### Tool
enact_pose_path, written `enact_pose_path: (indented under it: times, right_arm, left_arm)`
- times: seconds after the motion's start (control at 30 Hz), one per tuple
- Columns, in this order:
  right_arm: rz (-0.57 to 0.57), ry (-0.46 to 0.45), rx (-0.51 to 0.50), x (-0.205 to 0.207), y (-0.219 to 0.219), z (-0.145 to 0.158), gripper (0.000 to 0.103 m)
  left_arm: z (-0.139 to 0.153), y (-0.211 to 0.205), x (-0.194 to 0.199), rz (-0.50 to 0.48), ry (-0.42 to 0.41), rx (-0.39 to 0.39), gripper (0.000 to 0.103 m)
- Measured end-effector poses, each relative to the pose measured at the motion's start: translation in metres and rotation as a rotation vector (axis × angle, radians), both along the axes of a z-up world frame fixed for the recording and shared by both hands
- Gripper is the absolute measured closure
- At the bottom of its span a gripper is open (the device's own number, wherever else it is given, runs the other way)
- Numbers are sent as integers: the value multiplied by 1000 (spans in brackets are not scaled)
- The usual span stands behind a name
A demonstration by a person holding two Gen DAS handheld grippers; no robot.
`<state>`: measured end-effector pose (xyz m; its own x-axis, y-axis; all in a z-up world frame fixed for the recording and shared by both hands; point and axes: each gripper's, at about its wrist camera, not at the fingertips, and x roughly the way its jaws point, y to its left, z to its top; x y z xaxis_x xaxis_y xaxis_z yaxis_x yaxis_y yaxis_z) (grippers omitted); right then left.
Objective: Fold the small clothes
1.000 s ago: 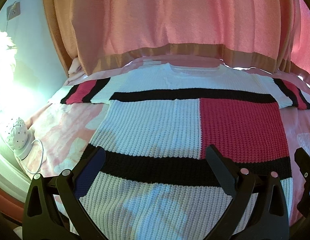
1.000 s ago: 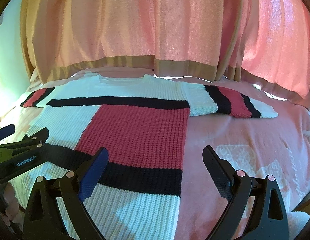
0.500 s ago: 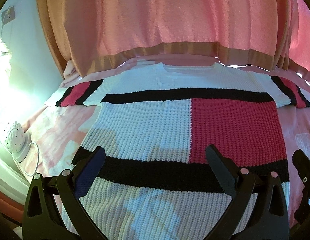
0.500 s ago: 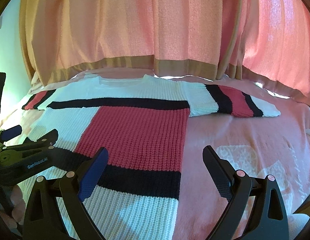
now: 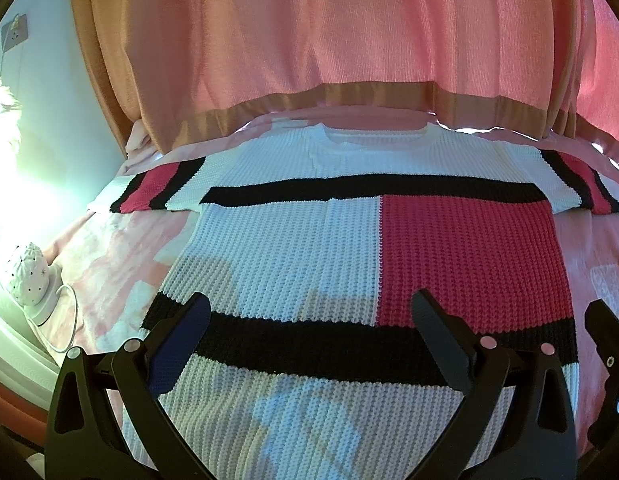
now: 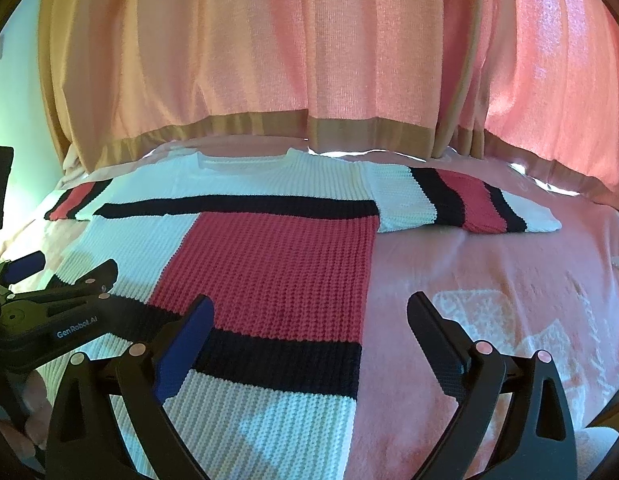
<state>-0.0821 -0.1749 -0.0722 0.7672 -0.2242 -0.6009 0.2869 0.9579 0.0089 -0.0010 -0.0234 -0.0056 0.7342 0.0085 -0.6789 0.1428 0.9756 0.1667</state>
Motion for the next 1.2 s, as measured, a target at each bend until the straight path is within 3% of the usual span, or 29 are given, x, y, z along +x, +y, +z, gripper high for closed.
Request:
enact_pose_path:
  times: [0.13,0.23,0.37,0.5,0.57,0.63,0.73,0.83,0.9,0.93,0.97,1.03,1.1,1.13,1.17,1.2]
  right_arm:
    - [11,-13,42,-1,-4,1,7]
    - [79,-142,134,-18,-23,22,7]
    - [251,-384,240,-49,-83,71,6]
    - [225,-413,307,-53,-173,81,5]
    - [137,-376,443,-45,-231,64,5]
    - [14,-345,617,-34,-297,29,5]
    - [-176,-313,722,-21,-369,-24,5]
    - [-250,-309,844,-3,-411,-65,6]
    - [-271,-318,883,8,-428,-80,12]
    - [-283,-320,885,14,-435,-86,24]
    - [-285,-328,876,15,-439,-87,30]
    - [-290,-324,862,29,-448,-86,33]
    - [-293,-313,850,43,-452,-86,42]
    - [-285,-309,850,50,-453,-87,65]
    - [-273,-309,855,54,-455,-90,101]
    - [-274,-300,861,60,-454,-91,102]
  left_arm:
    - [2,2,1,3,5,-14,5]
    - [21,11,0,9,-22,-71,5]
    - [78,25,-1,-29,-123,-241,5]
    - [112,24,14,-53,-184,-343,5]
    - [114,19,24,-43,-201,-359,5]
    - [106,11,39,-15,-206,-351,5]
    - [86,8,58,38,-174,-342,5]
    - [68,9,75,75,-111,-313,5]
    - [61,10,82,99,-99,-292,5]
    - [59,9,85,111,-97,-287,5]
    - [56,8,89,113,-90,-287,5]
    - [52,3,92,108,-78,-281,5]
    - [47,-3,94,92,-58,-269,5]
    - [44,-6,95,81,-44,-262,5]
    - [41,-9,95,71,-35,-249,5]
    - [39,-10,96,66,-33,-236,5]
